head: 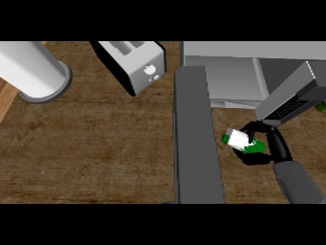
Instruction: Pick up the milk, place it into the microwave and close the microwave
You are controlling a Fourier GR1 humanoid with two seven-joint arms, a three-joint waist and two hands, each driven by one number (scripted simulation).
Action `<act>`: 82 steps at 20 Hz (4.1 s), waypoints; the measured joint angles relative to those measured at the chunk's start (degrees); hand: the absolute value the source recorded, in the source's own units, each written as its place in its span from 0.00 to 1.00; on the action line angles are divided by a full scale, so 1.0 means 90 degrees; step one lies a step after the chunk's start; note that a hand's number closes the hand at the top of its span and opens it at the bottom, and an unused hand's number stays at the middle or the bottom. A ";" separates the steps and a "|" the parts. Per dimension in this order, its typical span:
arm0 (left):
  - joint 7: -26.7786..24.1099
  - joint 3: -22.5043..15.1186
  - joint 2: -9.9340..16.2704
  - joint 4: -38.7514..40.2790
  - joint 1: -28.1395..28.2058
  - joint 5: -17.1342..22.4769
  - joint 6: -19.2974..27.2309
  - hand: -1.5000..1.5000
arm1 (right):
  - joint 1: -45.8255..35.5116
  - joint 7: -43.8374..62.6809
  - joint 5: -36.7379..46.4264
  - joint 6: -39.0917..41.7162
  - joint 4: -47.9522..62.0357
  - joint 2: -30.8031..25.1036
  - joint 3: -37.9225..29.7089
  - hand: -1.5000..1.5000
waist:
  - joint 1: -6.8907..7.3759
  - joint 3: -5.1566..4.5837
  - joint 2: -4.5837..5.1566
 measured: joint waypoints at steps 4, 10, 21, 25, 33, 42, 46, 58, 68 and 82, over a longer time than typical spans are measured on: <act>0.0002 0.0138 -0.0004 0.0068 -0.0044 0.0123 -0.0054 0.00 | -0.0106 -0.0123 -0.0019 0.0088 -0.0058 0.0277 0.0083 1.00 | -0.0054 -0.0001 -0.0020; 0.0005 0.0146 -0.0172 0.0204 -0.0091 0.0008 -0.0039 0.00 | -0.0181 -0.0089 -0.0043 0.0429 -0.0559 0.0583 0.0373 1.00 | -0.0185 -0.0014 -0.0075; 0.0259 0.0767 -0.0062 0.0377 -0.0231 0.0456 -0.0321 0.00 | -0.0693 0.1420 -0.0096 0.0148 -0.1970 0.0820 0.0643 1.00 | -0.0236 -0.0020 -0.0088; 0.0332 0.0857 -0.0098 0.0478 -0.0306 0.0428 -0.0388 0.00 | -0.1305 0.2127 -0.0052 0.0198 -0.1852 0.0792 0.0693 1.00 | -0.0184 -0.0018 -0.0070; 0.0568 0.1063 0.0036 0.0853 -0.0897 0.0496 -0.0415 0.00 | -0.2413 0.2555 0.0168 -0.0657 -0.0598 0.0569 0.0464 1.00 | 0.0011 -0.0010 0.0030; 0.0725 0.1089 0.0197 0.1163 -0.1427 0.0454 -0.0438 0.00 | -0.2997 0.3063 0.0110 -0.1916 0.0214 0.0247 -0.0032 0.00 | 0.0270 0.0002 0.0178; 0.0772 0.1154 0.0285 0.1294 -0.1672 0.0407 -0.0401 0.00 | -0.3068 0.2943 0.0037 -0.2346 0.0352 0.0212 -0.0205 0.00 | 0.0364 0.0007 0.0237; 0.0923 0.1007 0.0453 0.1422 -0.2198 0.0073 -0.0421 0.00 | -0.3336 0.2857 0.0237 -0.2320 0.0917 0.0133 -0.0146 0.00 | 0.0476 0.0014 0.0277; 0.0979 0.0491 0.0225 0.1340 -0.2212 -0.0267 -0.0515 0.00 | -0.3119 0.2006 -0.0173 -0.1266 0.0954 0.0212 -0.0495 0.00 | 0.0319 0.0013 0.0182; 0.1297 -0.0593 -0.0221 0.0921 -0.2360 -0.1310 -0.0248 0.00 | -0.2282 0.1027 -0.0667 0.0272 0.0767 0.0400 -0.0692 0.00 | -0.0103 -0.0008 -0.0014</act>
